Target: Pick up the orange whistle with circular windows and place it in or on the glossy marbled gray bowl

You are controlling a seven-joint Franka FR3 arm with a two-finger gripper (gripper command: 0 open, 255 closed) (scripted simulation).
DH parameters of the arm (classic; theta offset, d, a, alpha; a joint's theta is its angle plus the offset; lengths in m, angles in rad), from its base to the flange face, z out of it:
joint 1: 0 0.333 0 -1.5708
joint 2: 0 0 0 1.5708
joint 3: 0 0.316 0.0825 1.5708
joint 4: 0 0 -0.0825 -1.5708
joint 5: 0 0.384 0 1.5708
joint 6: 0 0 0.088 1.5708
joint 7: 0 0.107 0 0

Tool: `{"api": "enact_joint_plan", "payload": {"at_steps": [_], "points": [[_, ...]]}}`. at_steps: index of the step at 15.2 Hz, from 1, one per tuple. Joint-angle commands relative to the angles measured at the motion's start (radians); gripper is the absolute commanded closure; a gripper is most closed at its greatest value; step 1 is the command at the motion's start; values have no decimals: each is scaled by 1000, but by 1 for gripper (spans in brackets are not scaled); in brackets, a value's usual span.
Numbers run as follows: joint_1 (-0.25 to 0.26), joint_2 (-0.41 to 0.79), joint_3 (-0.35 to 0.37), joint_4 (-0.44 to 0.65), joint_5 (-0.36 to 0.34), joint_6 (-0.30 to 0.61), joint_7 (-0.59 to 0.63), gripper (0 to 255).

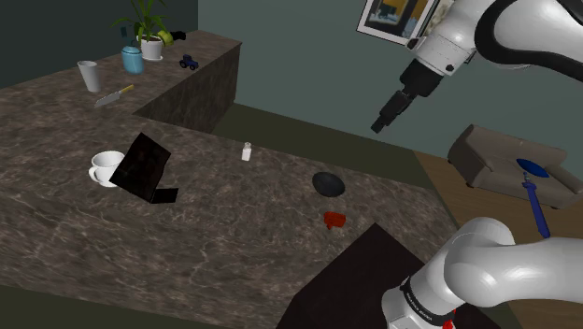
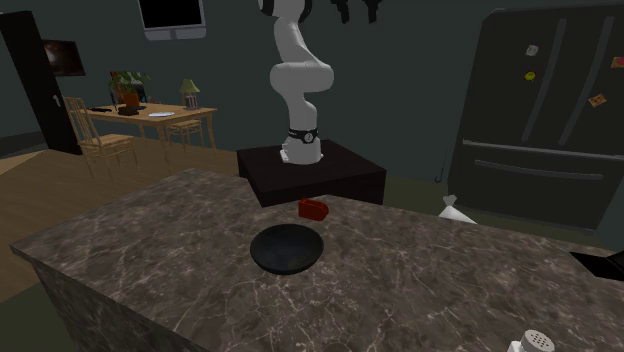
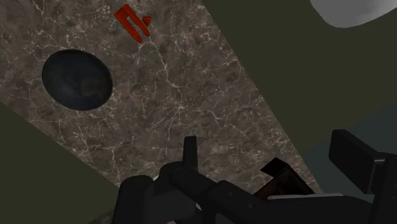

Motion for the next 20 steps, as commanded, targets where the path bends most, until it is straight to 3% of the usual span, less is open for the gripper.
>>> {"api": "enact_joint_plan", "payload": {"at_steps": [1, 11, 20], "points": [[0, 0, 0, 0, 0, 0, 0, 0], [-3, 21, -58, -298, -53, 266, -149, 0], [-16, 176, -128, -481, -109, 561, -285, 0]]}}
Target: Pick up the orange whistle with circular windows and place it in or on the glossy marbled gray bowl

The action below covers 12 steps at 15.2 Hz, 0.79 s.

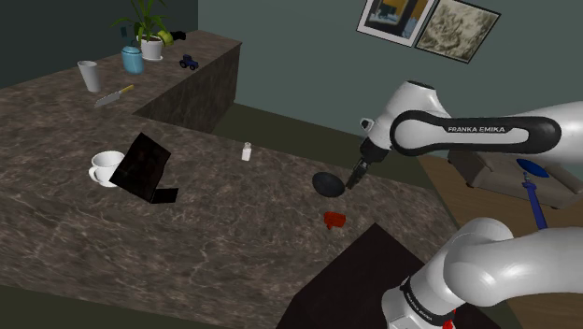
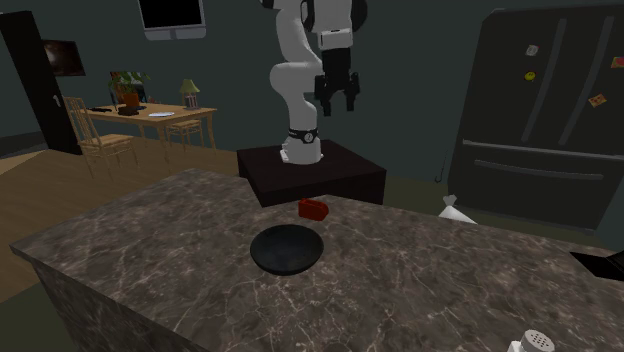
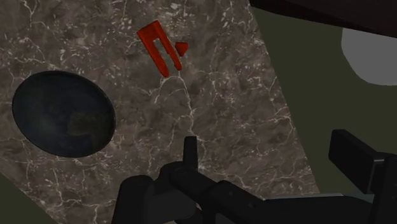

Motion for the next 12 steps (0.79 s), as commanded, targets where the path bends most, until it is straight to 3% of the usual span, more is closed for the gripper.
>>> {"api": "enact_joint_plan", "payload": {"at_steps": [1, 8, 12], "points": [[-2, 50, -16, -37, -12, 80, -31, 0], [-4, 302, -84, -92, -38, 357, -149, 0], [11, 486, -127, -87, -14, 518, -238, 0]]}}
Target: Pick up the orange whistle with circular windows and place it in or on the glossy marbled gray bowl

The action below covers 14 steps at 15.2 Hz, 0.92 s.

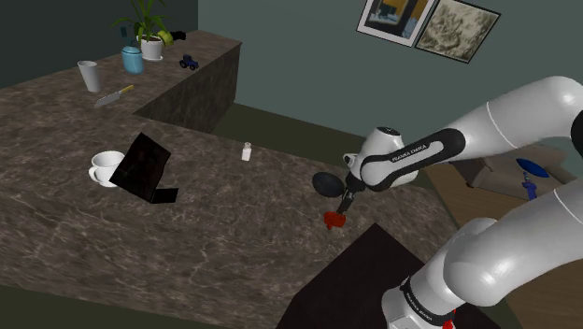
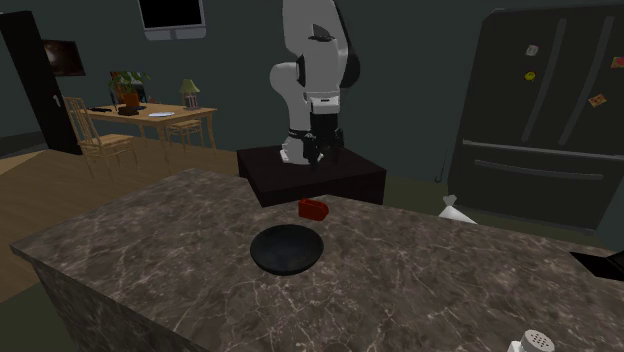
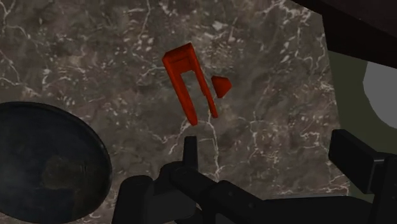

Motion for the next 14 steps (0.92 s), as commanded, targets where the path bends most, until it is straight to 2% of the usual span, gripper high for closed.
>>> {"api": "enact_joint_plan", "payload": {"at_steps": [1, 3, 5, 6, 8, 14], "points": [[13, 105, -23, 16, 27, 82, -57, 0], [25, 207, -37, 32, 83, 157, -130, 0], [24, 312, -29, 57, 172, 225, -227, 0], [11, 364, -11, 72, 222, 255, -280, 0], [-19, 414, 25, 86, 270, 288, -325, 0], [-111, 533, 141, 119, 372, 377, -405, 0]]}}
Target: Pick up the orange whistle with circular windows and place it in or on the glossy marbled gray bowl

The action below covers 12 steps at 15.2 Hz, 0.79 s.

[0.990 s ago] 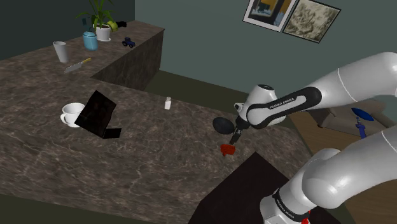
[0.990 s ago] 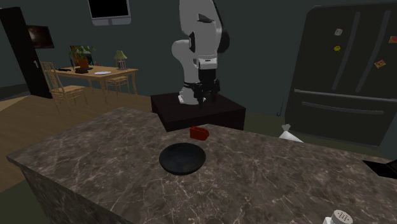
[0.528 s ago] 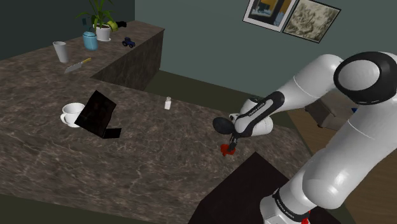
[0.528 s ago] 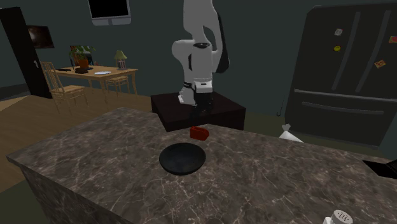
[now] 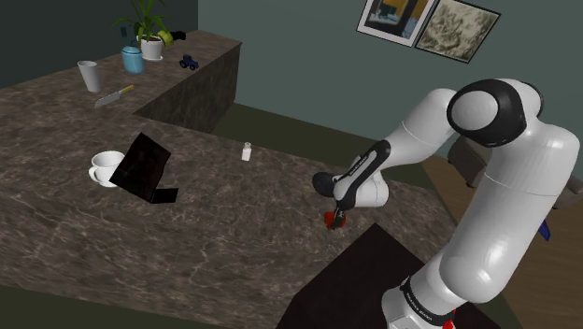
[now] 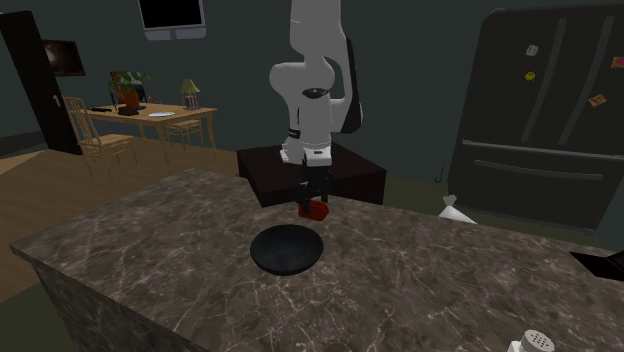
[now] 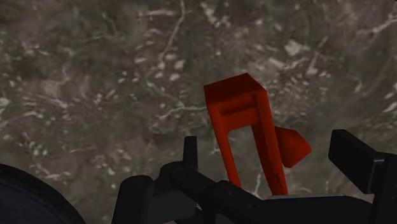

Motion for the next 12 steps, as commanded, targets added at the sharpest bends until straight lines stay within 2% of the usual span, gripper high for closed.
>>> {"api": "enact_joint_plan", "payload": {"at_steps": [1, 8, 9, 12], "points": [[-28, 34, 34, 7, 24, 28, -19, 0], [-29, 33, 35, 7, 22, 28, -18, 0], [-29, 33, 35, 7, 22, 28, -18, 255], [-29, 34, 35, 7, 22, 28, -18, 255]]}}
